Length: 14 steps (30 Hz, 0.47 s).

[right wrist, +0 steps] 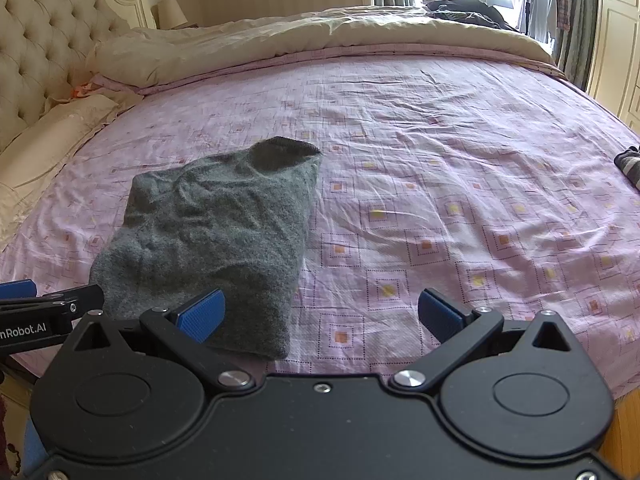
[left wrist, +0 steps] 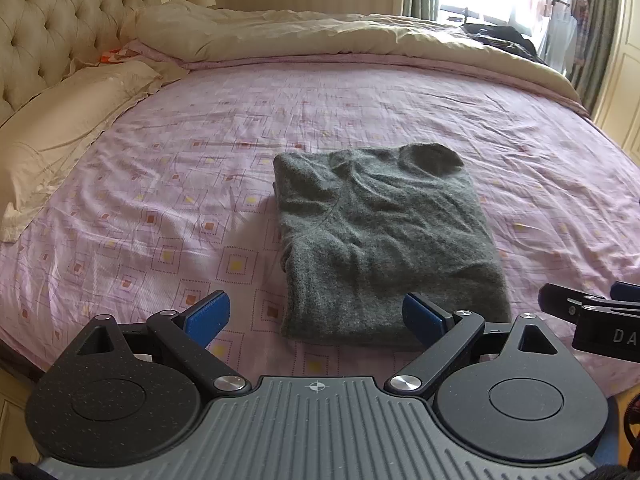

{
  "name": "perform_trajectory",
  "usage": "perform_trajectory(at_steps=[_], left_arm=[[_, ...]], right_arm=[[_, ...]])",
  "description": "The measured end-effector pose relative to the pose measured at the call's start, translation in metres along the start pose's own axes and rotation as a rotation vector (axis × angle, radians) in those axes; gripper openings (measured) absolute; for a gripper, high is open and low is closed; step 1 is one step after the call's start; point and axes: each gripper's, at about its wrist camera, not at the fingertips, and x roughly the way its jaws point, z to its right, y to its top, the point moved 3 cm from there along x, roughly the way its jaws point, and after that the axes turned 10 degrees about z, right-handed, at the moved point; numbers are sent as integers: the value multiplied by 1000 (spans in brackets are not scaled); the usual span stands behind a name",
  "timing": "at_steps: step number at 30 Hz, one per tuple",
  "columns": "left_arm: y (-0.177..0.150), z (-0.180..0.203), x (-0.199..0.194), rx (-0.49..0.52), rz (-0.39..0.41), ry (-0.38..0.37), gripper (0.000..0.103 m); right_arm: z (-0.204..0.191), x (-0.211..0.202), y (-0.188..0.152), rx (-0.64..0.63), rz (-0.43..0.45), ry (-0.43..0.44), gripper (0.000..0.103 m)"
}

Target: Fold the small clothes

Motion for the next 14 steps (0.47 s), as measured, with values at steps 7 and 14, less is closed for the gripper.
perform_trajectory(at_steps=[7,14], left_arm=[[2,0,1,23,8,7,94],[3,-2,4,16,2,8,94]], right_arm=[[0,4,1,4,-7,2,103],[-4,6,1,-1,-14,10,103]])
